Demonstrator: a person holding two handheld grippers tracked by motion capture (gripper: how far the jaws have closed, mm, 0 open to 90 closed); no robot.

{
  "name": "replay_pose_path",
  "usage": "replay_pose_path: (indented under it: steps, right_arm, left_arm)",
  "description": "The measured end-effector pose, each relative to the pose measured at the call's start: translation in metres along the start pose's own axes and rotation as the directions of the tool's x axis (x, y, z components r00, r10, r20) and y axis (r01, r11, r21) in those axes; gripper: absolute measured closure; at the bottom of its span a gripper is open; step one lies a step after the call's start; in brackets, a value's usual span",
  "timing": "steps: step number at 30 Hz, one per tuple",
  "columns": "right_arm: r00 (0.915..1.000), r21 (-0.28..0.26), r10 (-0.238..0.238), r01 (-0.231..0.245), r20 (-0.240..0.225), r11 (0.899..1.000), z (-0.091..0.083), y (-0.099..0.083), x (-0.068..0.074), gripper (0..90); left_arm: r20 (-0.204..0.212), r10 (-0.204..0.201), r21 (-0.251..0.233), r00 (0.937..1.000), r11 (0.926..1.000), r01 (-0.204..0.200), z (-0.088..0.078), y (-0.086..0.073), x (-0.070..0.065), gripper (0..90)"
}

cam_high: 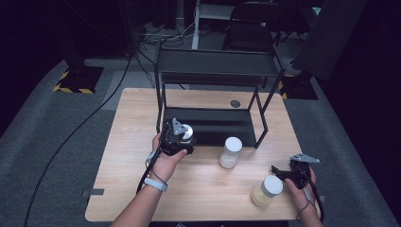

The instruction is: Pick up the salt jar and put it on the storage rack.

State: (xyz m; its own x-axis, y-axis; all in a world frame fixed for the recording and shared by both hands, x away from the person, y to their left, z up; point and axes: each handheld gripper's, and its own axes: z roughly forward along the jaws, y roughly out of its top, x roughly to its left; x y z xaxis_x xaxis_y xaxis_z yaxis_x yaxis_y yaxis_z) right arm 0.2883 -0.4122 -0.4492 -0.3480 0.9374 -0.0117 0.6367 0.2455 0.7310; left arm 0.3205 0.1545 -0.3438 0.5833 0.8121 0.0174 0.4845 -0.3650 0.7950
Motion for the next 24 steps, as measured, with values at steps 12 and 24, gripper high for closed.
replay_pose_path:
  steps: [12, 24]
  right_arm:
    - [1.0000, 0.000, 0.001, -0.001, 0.003, 1.000, 0.000, 0.000, 0.000, 4.9]
    - [1.0000, 0.001, 0.005, -0.005, 0.006, 1.000, 0.000, 0.000, 0.001, 4.6]
  left_arm:
    - [-0.011, 0.014, 0.010, 0.9998, 0.9998, -0.014, 0.009, 0.021, 0.016, 30.3]
    - [-0.026, 0.027, 0.018, 0.9993, 0.9995, -0.026, 0.044, 0.028, 0.027, 30.3]
